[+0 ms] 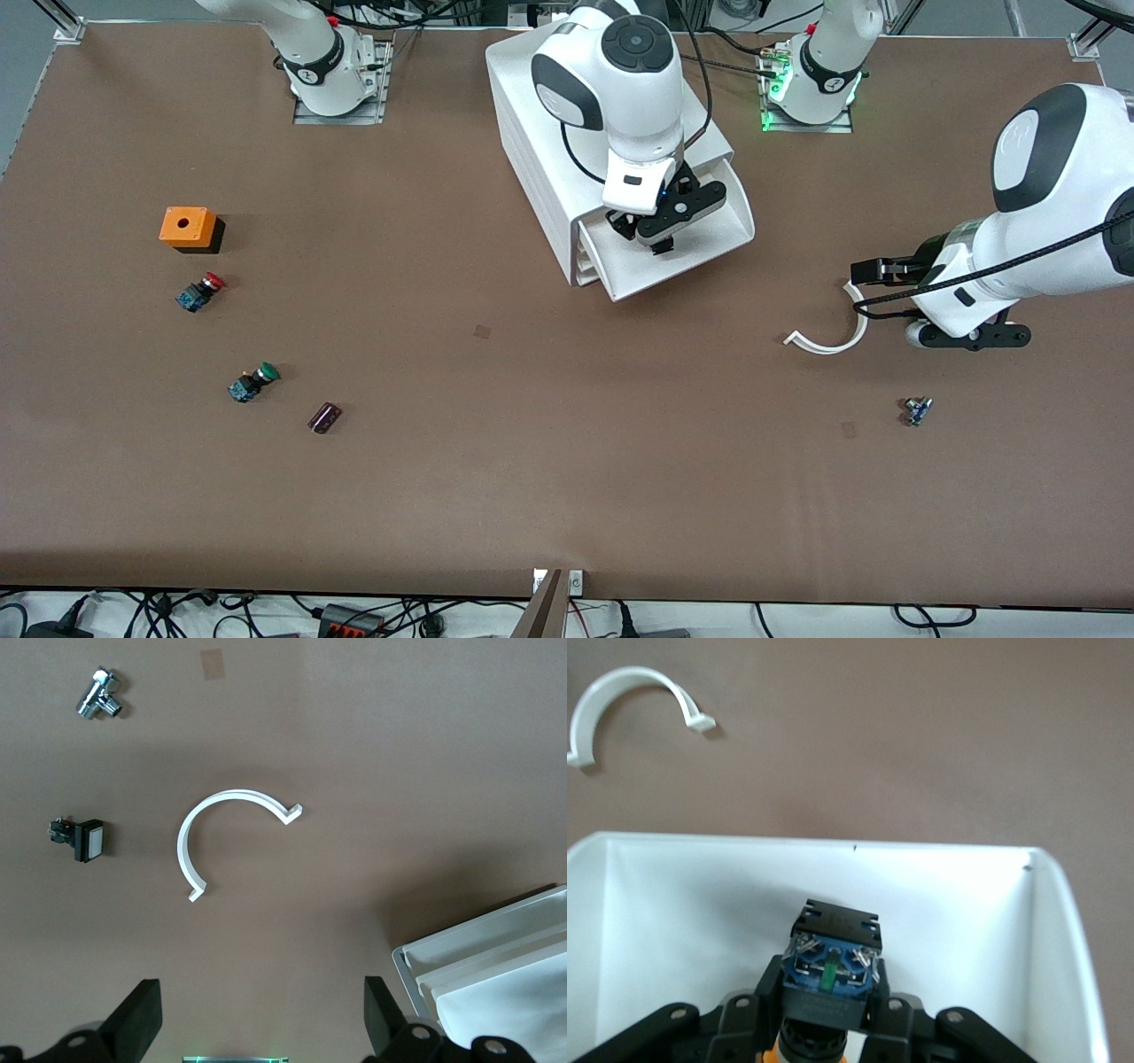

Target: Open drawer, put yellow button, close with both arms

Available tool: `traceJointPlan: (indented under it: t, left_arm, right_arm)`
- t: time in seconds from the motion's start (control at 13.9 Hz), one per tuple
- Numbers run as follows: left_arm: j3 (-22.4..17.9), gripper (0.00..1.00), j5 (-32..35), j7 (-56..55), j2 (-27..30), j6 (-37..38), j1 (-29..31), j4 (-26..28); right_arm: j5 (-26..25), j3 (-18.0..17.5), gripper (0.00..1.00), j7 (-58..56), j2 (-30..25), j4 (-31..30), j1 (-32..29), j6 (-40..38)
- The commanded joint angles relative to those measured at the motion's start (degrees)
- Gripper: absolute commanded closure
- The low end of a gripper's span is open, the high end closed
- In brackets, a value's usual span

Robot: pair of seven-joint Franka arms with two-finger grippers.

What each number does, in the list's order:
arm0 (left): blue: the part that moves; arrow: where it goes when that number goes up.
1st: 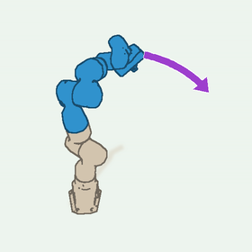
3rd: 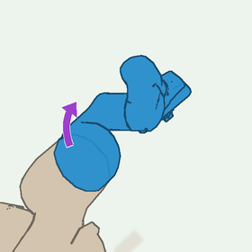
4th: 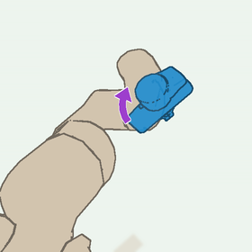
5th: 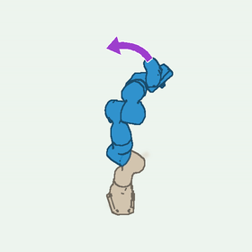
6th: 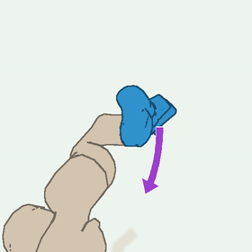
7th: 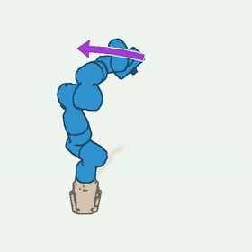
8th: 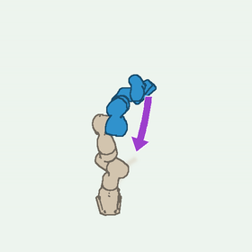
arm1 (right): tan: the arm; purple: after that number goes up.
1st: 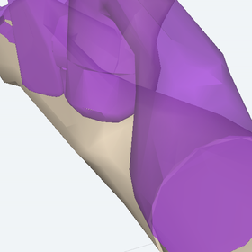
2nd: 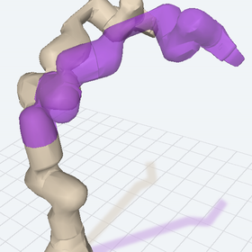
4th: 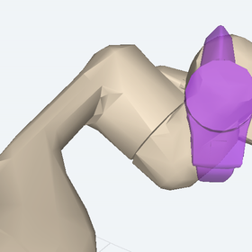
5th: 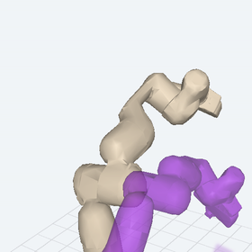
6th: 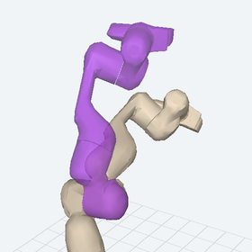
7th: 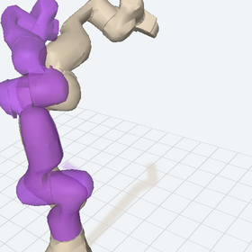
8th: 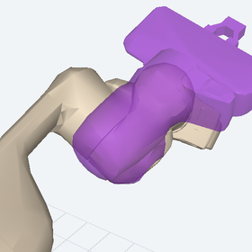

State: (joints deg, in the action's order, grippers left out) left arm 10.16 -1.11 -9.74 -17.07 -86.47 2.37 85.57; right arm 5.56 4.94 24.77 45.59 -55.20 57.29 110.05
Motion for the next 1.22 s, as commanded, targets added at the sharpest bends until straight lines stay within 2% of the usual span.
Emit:
traceJointPlan:
  t: [0.0, 0.5, 0.57, 0.65, 0.72, 1.15]
  left_arm:
    - [0.0, 0.00, 1.3, -0.4, 1.9, -0.5, 0.1, 1.9]
    - [0.0, 0.00, 1.3, -0.4, 1.9, -0.5, 0.1, 1.6]
    - [0.0, 0.00, 1.3, -0.4, 1.9, -0.5, 0.1, 1.6]
    - [0.0, 0.00, 1.3, -0.4, 1.9, -0.5, 0.1, 1.6]
    - [0.0, 0.00, 1.3, -0.4, 1.9, -0.4, 0.1, 1.6]
    - [0.0, 0.00, 1.3, -0.4, 1.9, -0.5, 0.1, 1.3]
  right_arm:
    - [0.2, 0.3, 1.00, 1.0, -0.1, 0.8, 0.5, -3.5]
    - [1.0, -1.0, 1.00, 1.1, 0.5, 0.8, 0.9, -3.3]
    - [1.0, -1.0, 0.79, 1.2, 0.5, 0.8, 0.9, -3.3]
    - [0.9, -0.9, 0.08, 1.4, 0.6, 0.9, 0.9, -3.1]
    - [0.9, -0.6, 0.00, 1.4, 0.6, 1.0, 0.9, -3.0]
    - [0.8, 0.8, 0.00, 1.5, -1.5, 1.2, -0.4, -3.6]
